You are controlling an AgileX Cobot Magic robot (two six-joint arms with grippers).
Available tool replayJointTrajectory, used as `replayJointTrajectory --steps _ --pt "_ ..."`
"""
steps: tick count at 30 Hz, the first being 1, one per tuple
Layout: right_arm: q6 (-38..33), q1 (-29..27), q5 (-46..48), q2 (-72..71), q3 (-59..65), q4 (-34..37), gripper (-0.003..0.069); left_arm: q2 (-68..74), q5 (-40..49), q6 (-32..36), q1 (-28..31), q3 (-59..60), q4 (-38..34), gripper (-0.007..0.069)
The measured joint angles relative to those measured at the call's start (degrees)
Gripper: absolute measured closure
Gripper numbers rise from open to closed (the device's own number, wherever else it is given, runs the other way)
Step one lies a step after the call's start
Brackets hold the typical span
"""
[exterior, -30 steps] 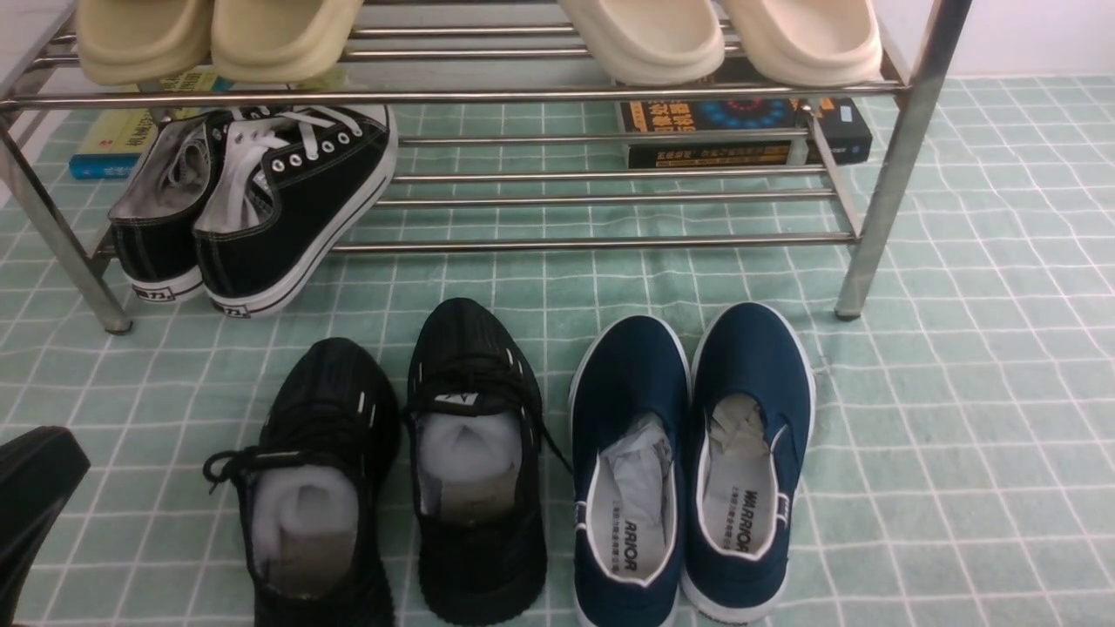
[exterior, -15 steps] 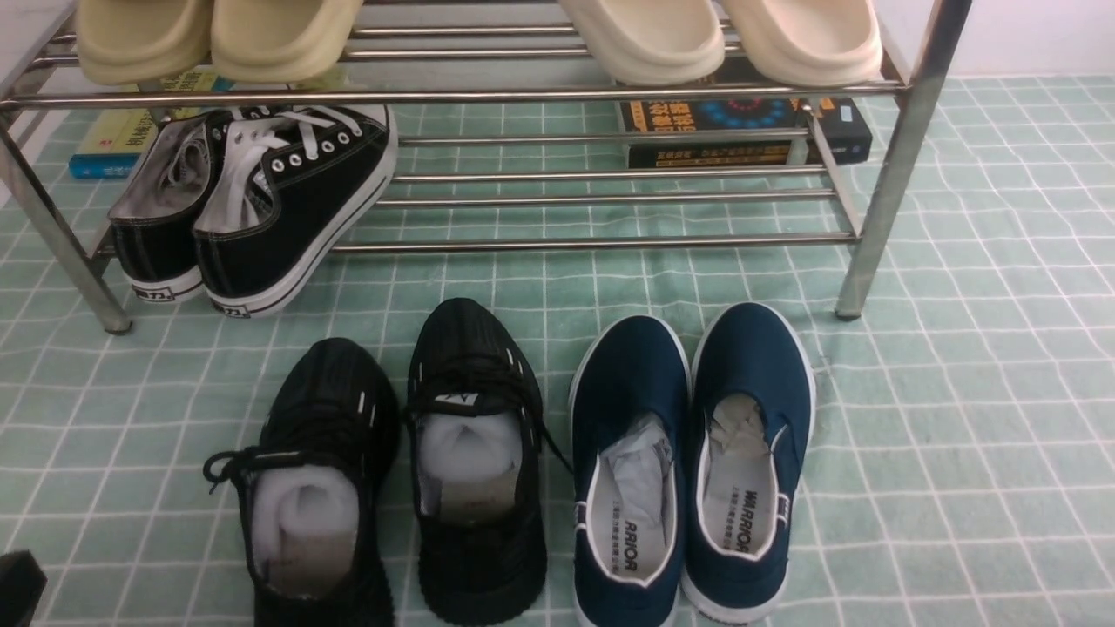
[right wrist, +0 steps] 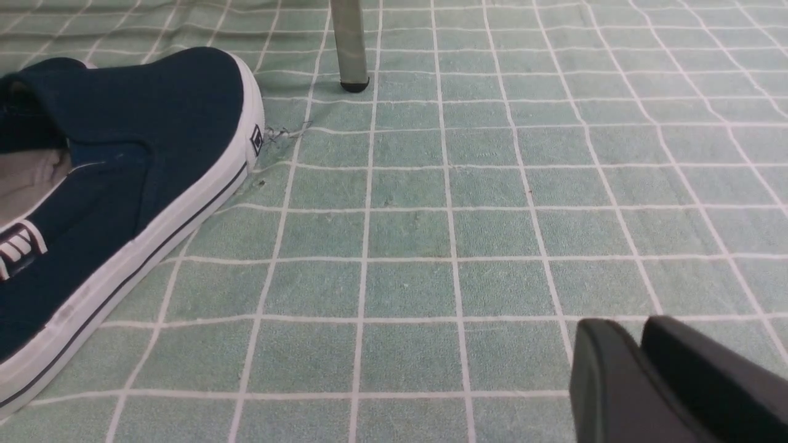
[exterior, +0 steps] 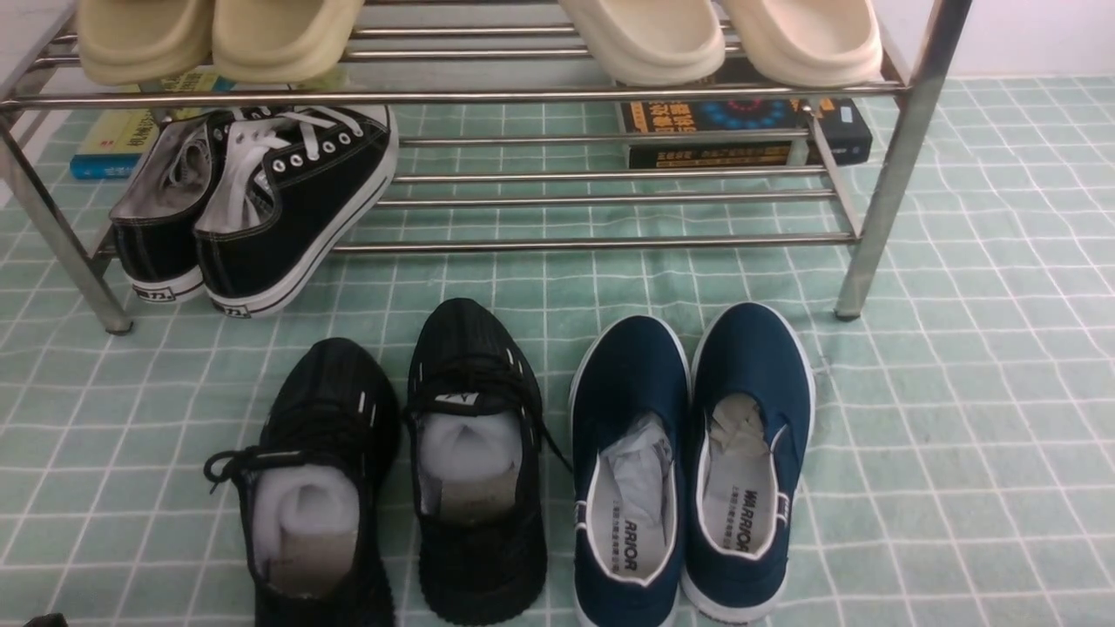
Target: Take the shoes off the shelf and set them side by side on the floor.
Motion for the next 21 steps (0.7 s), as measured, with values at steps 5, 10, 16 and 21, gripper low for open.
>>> replayJointTrajectory --steps 5,10,16,21 --pt "0.00 0.00 0.04 0.00 0.00 0.00 0.0547 0.00 0.00 0.00 0.00 0.00 0.07 0.0580" --pt "0.00 0.00 0.04 0.00 0.00 0.00 0.0541 0.00 -0.05 0.00 0.00 0.00 0.11 0.0573" --pt "0.00 0.00 0.04 0.00 0.00 0.00 0.0536 0.00 -0.05 0.00 0.00 0.00 0.11 0.0571" --pt "0.00 0.00 0.04 0.00 0.00 0.00 0.0529 0.00 -0.05 0.00 0.00 0.00 0.13 0.0561"
